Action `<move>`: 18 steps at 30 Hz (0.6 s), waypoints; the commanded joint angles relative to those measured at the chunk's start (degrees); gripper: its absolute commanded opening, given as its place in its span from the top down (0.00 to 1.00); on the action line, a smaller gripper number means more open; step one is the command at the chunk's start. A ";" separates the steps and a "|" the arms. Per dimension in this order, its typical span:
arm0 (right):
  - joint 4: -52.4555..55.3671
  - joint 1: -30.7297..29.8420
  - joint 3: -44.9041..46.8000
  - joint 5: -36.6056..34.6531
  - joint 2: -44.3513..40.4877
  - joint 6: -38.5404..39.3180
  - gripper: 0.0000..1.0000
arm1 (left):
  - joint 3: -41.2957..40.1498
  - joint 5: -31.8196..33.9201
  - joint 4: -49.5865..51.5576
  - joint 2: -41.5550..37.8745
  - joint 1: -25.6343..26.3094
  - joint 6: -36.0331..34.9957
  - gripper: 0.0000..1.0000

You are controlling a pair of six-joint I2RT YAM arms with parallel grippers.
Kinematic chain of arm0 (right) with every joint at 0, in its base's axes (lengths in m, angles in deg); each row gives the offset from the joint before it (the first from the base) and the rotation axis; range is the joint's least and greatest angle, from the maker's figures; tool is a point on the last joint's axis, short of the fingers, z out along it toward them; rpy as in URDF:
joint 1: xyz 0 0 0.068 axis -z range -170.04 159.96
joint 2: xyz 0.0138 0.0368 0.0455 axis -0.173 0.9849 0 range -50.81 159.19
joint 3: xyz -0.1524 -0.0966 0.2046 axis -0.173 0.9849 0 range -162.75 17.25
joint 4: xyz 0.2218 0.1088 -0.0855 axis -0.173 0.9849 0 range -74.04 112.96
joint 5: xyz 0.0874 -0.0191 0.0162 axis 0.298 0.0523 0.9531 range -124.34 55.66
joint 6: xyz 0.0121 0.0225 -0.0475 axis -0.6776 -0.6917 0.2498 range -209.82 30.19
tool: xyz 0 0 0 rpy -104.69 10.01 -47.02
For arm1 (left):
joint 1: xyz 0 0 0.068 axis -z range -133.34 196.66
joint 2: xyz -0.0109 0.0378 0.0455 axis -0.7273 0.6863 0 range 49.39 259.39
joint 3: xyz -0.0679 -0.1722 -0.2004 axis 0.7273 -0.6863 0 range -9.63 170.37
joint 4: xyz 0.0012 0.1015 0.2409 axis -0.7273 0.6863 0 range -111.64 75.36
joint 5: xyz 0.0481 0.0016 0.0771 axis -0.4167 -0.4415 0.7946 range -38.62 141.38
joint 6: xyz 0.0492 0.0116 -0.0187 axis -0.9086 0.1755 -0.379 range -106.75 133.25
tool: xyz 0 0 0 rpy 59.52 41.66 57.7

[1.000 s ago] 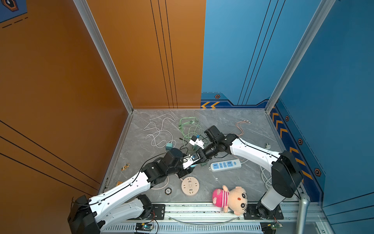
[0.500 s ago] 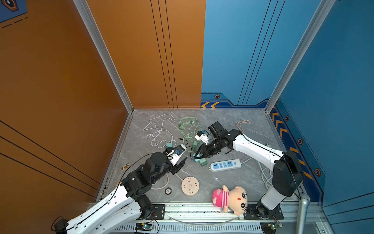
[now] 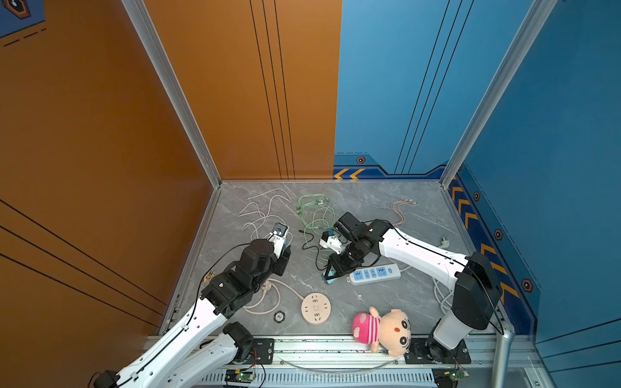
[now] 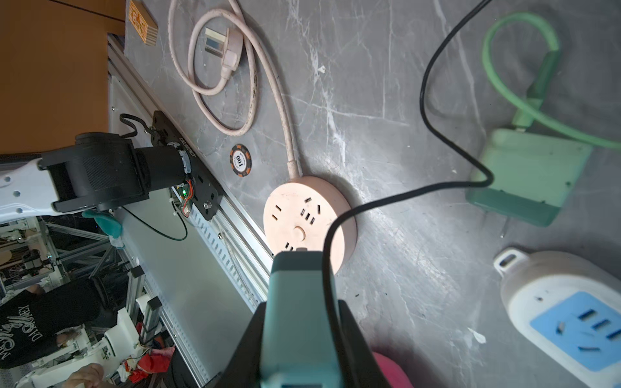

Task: Insert plugs into power strip
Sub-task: Pass the plug, then move the socket to the center of the table.

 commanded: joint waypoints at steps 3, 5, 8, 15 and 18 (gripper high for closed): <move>2.46 0.21 0.05 -3.22 -2.74 -0.13 1.00 | 3.62 -10.59 12.60 7.32 -3.18 11.68 0.58; 2.39 0.46 0.16 -3.63 -3.21 -0.04 1.00 | 3.66 -10.81 15.46 8.58 -1.32 14.73 0.58; 2.40 1.35 0.18 -3.99 -3.29 0.05 1.00 | 4.20 -11.62 20.49 10.99 -0.38 21.85 0.60; 1.87 2.73 -0.23 -6.34 -3.03 0.53 1.00 | 0.45 -13.19 21.48 13.75 6.24 38.44 0.60; 0.65 2.93 0.03 -7.14 -2.74 0.62 1.00 | -2.21 -11.43 21.25 15.34 8.47 43.52 0.55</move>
